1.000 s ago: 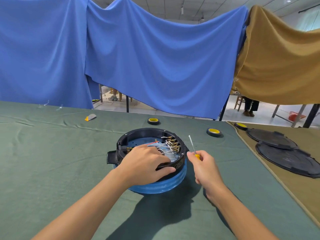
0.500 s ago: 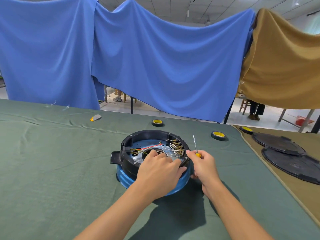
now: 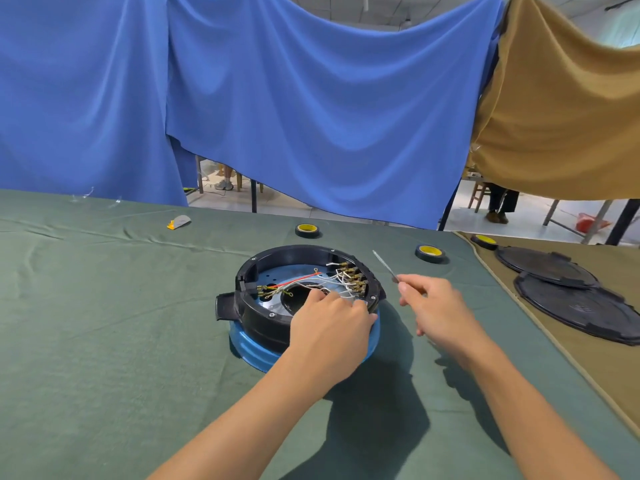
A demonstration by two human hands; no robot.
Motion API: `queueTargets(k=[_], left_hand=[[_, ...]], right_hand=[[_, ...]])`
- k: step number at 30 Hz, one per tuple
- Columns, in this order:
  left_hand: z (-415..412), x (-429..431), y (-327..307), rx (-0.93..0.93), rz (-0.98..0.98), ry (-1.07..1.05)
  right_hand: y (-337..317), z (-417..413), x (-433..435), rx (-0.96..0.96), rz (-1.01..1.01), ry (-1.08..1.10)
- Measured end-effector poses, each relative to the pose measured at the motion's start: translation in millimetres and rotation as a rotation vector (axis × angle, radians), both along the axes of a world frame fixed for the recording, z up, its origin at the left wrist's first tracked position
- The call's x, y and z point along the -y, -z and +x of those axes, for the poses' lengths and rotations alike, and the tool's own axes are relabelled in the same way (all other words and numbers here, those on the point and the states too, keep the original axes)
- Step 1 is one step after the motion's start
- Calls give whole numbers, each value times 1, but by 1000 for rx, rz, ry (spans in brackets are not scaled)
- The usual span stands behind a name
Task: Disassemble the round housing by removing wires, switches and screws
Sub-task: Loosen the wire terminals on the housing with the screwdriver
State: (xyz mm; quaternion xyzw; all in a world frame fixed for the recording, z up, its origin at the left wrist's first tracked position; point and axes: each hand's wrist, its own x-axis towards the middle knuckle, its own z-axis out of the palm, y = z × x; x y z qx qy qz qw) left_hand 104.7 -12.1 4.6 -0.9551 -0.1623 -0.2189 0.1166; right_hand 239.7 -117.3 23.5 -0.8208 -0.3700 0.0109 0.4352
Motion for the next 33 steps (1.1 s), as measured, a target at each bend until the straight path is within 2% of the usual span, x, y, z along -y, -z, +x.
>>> queueTargets(k=[6,8,10,13,15,17,21,33], left_hand=[[26,26,-14,-58,-272,-73],[24,26,-24,1,-410,-21],[15,11,-38,53,-437,16],[-7,-30,-50,-107,-305,36],[-24,-50,-50,-259,-434,71],[-33,-54,-41,-333,-548,113],[-23,-43,-21,-404,-324,95],[-10,-40,-14,-432,-368,-34]], right_hand=[[-14,-4,10,103,37,75],[-14,-4,12,97,45,82],[-13,-1,17,101,78,95],[-12,5,20,99,130,116],[-12,7,19,108,116,117],[-13,8,16,137,95,109],[-16,11,11,230,58,105],[-18,12,7,385,32,113]])
